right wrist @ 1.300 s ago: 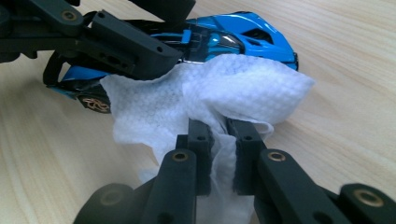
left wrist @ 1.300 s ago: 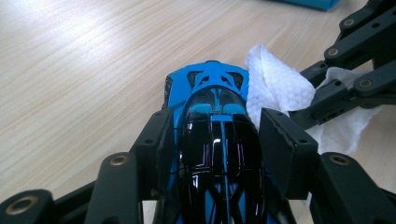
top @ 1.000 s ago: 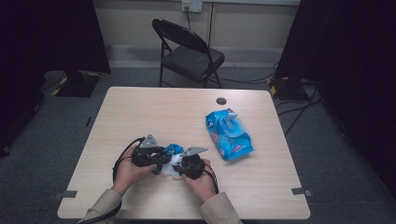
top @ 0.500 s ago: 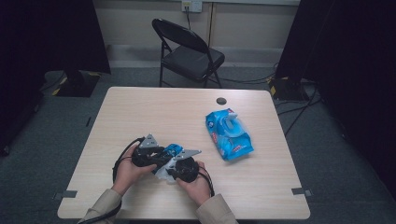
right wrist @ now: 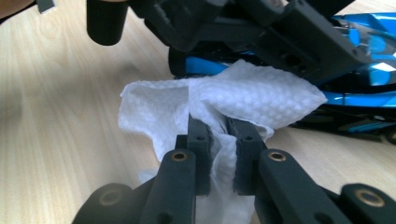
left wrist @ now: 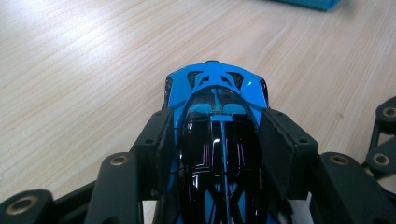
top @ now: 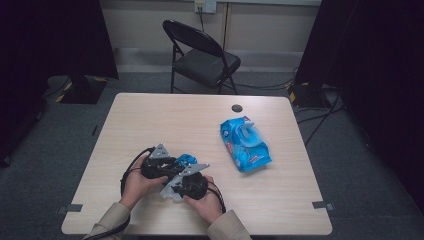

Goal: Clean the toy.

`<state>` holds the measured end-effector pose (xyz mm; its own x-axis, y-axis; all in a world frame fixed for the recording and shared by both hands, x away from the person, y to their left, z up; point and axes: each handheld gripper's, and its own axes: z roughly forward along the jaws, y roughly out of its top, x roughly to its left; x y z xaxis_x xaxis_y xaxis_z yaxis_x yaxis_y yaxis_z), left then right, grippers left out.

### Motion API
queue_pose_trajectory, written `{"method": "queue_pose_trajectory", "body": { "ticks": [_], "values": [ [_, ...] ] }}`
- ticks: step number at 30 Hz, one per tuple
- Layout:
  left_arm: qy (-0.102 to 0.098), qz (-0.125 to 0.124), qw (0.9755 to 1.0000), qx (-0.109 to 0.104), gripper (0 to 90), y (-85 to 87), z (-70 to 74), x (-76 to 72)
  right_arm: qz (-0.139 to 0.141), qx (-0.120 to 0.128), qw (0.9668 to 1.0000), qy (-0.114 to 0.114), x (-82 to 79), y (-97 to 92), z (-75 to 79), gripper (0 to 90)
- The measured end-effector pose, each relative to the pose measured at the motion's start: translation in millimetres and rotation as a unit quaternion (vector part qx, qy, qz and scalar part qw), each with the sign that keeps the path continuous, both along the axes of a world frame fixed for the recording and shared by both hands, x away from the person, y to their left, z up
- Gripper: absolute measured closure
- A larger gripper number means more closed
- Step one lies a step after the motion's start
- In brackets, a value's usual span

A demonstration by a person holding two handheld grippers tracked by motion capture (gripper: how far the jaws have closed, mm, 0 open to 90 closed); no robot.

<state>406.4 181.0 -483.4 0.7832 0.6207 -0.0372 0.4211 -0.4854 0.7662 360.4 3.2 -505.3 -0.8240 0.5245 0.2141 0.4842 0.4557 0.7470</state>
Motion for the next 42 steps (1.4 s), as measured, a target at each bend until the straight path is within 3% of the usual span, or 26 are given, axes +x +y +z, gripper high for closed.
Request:
{"method": "queue_pose_trajectory", "body": {
  "ticks": [15, 26, 37, 42],
  "values": [
    [0.000, 0.000, 1.0000, -0.002, 46.6, 0.4, -0.3, 0.1, 0.029, 0.016, 0.9994, 0.005, -5.8, 7.4, 0.6, 79.9],
    [-0.002, -0.001, 1.0000, -0.002, 46.6, 0.4, -0.8, -0.2, 0.048, 0.006, 0.9988, -0.004, -10.4, 8.5, 8.9, 74.6],
    [-0.006, 0.003, 1.0000, -0.004, 46.4, -1.1, -1.2, 0.2, 0.030, 0.013, 0.9994, -0.009, -7.3, -2.0, 16.5, 52.9],
    [-0.008, 0.009, 0.9998, -0.018, 45.6, 0.5, 3.1, 0.4, 0.023, 0.018, 0.9995, -0.012, -4.7, -9.3, 23.7, 46.2]
  ]
}}
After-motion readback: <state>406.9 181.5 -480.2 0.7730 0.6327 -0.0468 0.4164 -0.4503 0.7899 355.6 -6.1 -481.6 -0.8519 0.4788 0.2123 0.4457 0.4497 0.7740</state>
